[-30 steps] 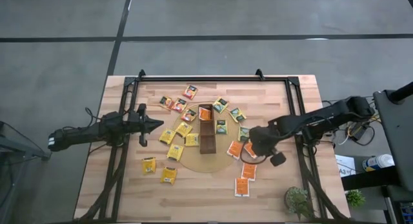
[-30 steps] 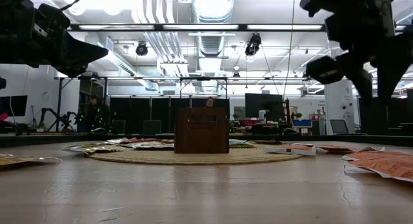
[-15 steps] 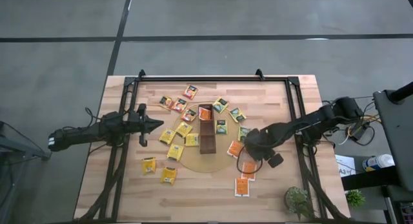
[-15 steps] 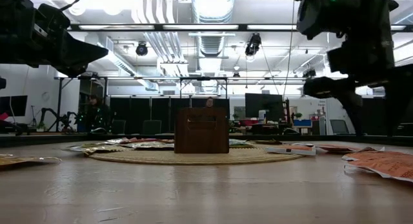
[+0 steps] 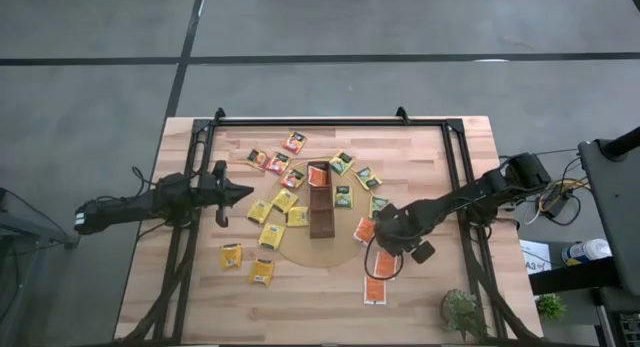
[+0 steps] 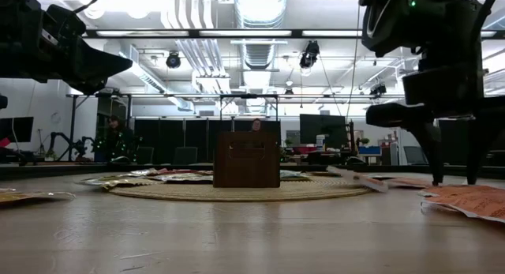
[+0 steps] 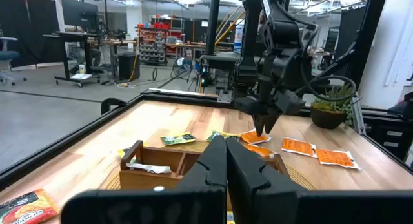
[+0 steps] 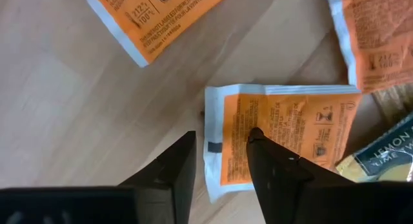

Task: Pick & Place Tea
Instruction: Put the white tea bag into the top section of the wooden organizer

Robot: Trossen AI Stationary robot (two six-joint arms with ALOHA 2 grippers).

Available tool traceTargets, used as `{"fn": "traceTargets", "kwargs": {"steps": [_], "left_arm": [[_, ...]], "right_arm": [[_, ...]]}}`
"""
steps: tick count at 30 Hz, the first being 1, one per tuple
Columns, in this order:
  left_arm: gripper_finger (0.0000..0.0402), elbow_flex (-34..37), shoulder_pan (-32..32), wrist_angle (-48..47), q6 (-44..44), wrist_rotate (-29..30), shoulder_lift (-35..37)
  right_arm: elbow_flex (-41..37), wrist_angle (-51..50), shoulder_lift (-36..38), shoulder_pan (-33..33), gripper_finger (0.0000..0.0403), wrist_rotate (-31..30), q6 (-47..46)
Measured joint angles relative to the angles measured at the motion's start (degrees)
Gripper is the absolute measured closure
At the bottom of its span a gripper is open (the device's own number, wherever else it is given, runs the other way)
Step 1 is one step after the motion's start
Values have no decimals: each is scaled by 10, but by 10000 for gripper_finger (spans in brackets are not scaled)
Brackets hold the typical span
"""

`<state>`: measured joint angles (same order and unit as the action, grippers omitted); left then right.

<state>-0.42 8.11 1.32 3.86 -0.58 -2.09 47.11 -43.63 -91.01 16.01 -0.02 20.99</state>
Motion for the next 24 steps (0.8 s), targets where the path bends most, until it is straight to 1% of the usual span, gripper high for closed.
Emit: {"fn": "traceTargets", "kwargs": {"steps": [5, 7, 9, 12, 13, 17, 24], "left_arm": [[402, 0, 0, 0, 0, 0, 0], [402, 0, 0, 0, 0, 0, 0], [402, 0, 0, 0, 0, 0, 0], [402, 0, 0, 0, 0, 0, 0], [402, 0, 0, 0, 0, 0, 0], [402, 0, 0, 0, 0, 0, 0], [402, 0, 0, 0, 0, 0, 0]], "right_arm": [[-1, 29, -9, 0, 280, 0, 1], [-2, 36, -15, 0, 291, -2, 2], [-1, 34, -20, 0, 317, -2, 3], [1, 26, -22, 0, 377, 1, 5], [4, 20, -22, 1, 383, 2, 9], [17, -16, -6, -1, 394, -4, 10], [88, -69, 28, -3, 395, -2, 11]]}}
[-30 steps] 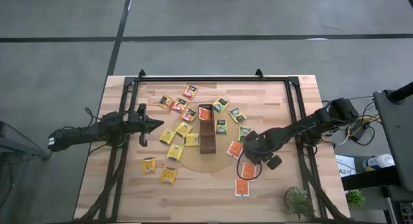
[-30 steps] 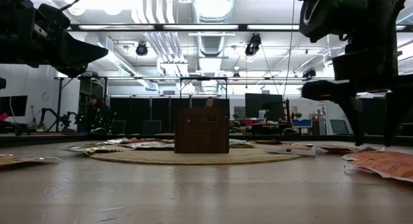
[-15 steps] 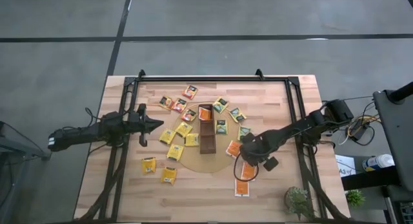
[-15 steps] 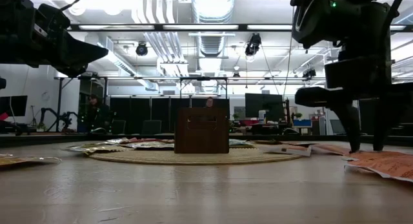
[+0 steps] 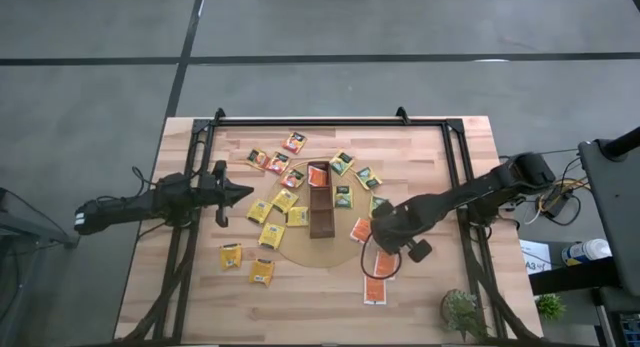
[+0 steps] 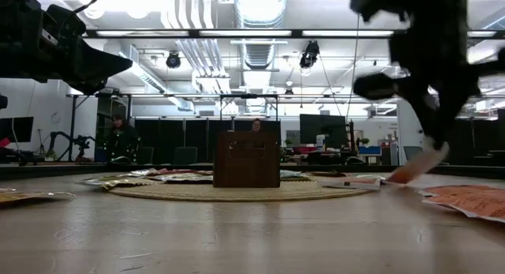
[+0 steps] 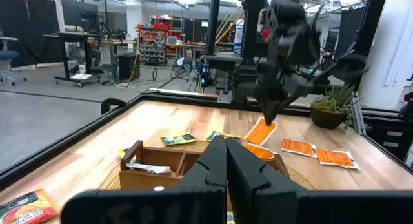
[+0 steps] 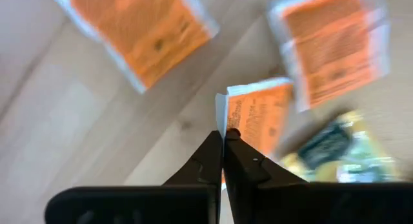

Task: Pick & Place Tea
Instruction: Put the white tea bag into the top section of the wooden organizer

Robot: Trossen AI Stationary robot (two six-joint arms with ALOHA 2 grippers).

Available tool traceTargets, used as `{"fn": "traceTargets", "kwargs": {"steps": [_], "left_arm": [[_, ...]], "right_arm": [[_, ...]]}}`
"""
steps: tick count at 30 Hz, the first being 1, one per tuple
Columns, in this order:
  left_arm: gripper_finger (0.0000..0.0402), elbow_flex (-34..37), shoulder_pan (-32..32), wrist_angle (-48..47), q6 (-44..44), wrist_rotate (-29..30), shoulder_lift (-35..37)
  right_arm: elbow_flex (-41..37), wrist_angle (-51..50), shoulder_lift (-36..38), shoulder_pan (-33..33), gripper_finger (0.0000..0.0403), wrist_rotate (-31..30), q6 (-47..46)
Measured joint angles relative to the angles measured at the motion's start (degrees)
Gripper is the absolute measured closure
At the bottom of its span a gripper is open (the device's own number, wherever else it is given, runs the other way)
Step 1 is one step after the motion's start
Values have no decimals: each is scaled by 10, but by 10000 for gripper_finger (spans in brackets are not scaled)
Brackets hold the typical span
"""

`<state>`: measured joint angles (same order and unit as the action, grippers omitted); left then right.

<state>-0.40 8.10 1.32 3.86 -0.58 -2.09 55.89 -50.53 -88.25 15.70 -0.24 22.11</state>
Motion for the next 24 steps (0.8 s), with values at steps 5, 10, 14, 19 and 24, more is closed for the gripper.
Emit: {"fn": "traceTargets", "kwargs": {"steps": [5, 10, 14, 19, 24], "left_arm": [[402, 0, 0, 0, 0, 0, 0], [402, 0, 0, 0, 0, 0, 0], [402, 0, 0, 0, 0, 0, 0], [402, 0, 0, 0, 0, 0, 0], [402, 0, 0, 0, 0, 0, 0]], "right_arm": [[66, -5, 10, -22, 395, 31, -21], [131, -5, 9, -71, 395, 77, -65], [172, 5, 8, -112, 395, 103, -91], [198, 46, 8, -164, 395, 144, -141], [200, 132, 8, -216, 395, 203, -229]]}}
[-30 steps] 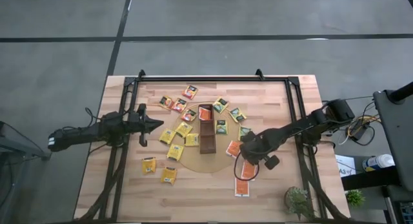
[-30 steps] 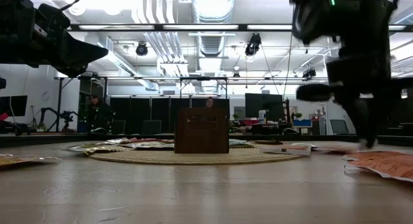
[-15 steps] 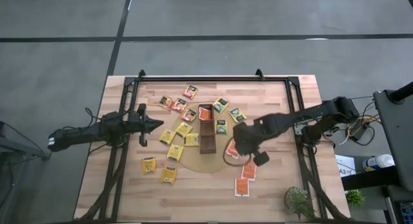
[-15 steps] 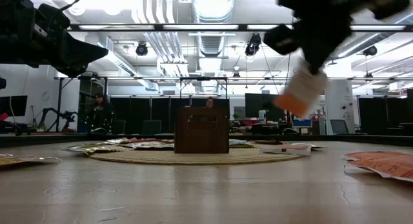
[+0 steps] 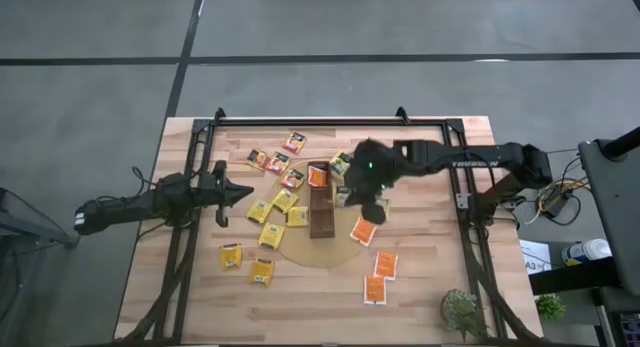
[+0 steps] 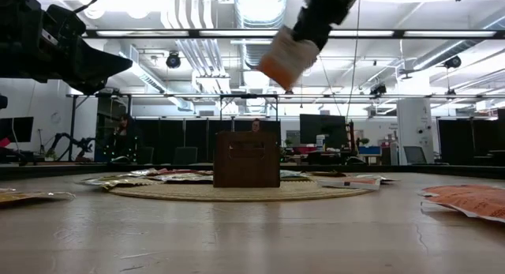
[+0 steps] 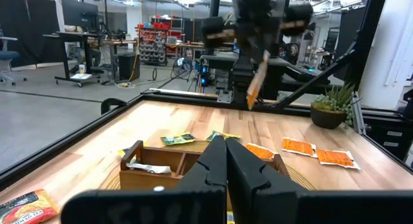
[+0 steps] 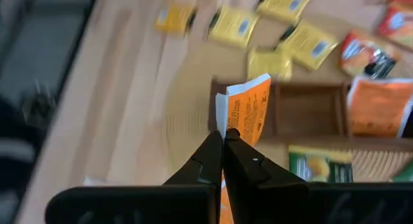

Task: Pick & Place Tea
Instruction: Put the white tea bag into the top section of the wooden organizer

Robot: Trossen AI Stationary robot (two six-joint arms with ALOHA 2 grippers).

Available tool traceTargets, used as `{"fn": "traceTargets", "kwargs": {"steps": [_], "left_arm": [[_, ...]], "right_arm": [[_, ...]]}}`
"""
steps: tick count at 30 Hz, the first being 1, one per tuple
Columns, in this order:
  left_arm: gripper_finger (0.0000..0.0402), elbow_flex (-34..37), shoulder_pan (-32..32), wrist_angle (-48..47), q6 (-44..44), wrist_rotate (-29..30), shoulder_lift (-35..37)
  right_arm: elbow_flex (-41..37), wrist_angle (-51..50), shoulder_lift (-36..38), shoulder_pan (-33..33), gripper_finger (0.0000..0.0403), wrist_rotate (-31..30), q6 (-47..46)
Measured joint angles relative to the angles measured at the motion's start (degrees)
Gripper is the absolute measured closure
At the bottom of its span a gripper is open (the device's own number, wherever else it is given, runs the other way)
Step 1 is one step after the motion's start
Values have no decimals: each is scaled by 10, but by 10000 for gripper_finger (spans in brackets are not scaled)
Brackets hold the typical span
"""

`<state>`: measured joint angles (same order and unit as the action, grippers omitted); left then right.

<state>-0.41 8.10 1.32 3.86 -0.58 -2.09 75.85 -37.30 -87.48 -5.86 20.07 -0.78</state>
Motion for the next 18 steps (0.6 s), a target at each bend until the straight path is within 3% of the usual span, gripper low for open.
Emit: {"fn": "traceTargets", "kwargs": {"steps": [5, 18], "left_arm": [[402, 0, 0, 0, 0, 0, 0], [402, 0, 0, 0, 0, 0, 0]], "right_arm": [[6, 55, -19, -38, 395, 30, -87], [43, 118, -95, -94, 394, 31, -304]]}}
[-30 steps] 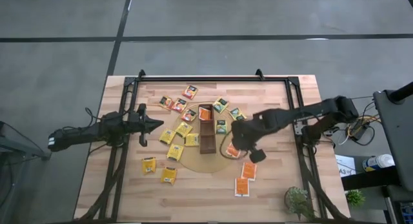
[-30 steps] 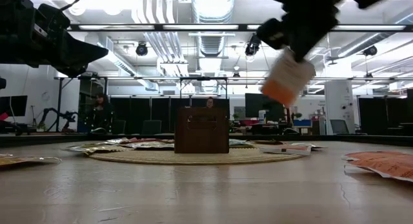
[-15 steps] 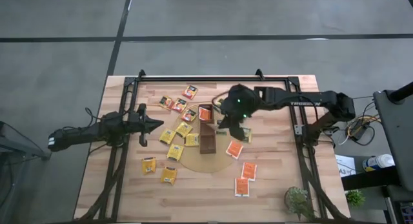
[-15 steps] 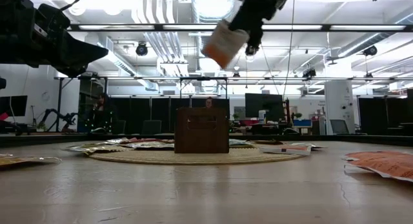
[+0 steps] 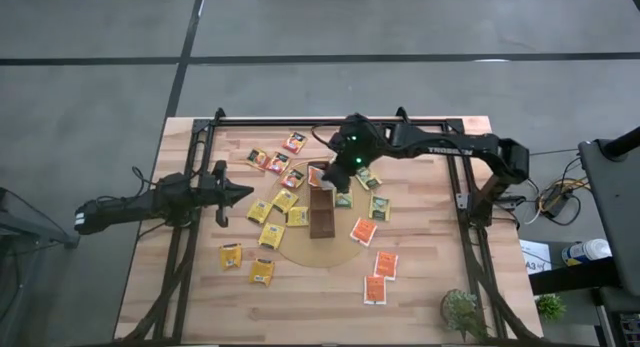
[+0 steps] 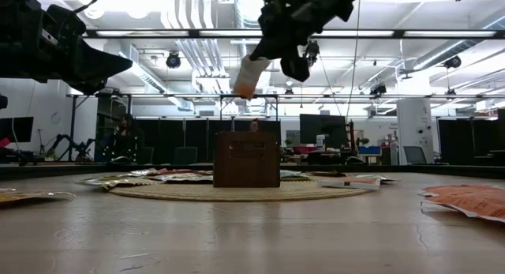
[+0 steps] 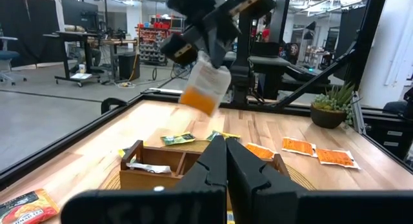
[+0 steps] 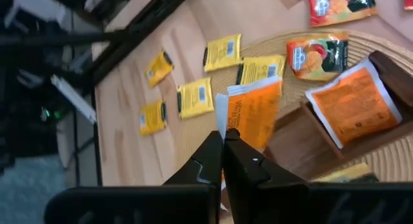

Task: Pick & Place Tea
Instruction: Put the white tea bag into the top section of the wooden organizer

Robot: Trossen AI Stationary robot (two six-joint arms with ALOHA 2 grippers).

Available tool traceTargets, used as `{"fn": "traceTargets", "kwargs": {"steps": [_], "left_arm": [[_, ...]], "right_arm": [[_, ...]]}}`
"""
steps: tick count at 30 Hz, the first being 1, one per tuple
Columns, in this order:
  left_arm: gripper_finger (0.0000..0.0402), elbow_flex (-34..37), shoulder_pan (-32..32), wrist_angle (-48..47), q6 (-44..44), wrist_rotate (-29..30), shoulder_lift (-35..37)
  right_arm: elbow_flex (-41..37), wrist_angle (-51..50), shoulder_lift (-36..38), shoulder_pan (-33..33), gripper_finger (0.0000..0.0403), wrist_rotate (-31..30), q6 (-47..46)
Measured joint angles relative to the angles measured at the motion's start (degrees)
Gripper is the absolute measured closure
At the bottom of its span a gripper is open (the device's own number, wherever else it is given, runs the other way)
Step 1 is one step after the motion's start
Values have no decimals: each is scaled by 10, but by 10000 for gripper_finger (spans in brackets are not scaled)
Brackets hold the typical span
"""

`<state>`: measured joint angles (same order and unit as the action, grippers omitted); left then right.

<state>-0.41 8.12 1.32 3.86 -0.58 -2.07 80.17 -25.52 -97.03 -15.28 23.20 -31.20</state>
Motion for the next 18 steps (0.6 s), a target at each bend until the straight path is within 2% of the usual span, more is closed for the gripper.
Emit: {"fn": "traceTargets", "kwargs": {"steps": [9, 18], "left_arm": [[402, 0, 0, 0, 0, 0, 0], [402, 0, 0, 0, 0, 0, 0]], "right_arm": [[21, 69, -64, -15, 394, -9, -150], [21, 77, -97, -23, 394, -54, -278]]}}
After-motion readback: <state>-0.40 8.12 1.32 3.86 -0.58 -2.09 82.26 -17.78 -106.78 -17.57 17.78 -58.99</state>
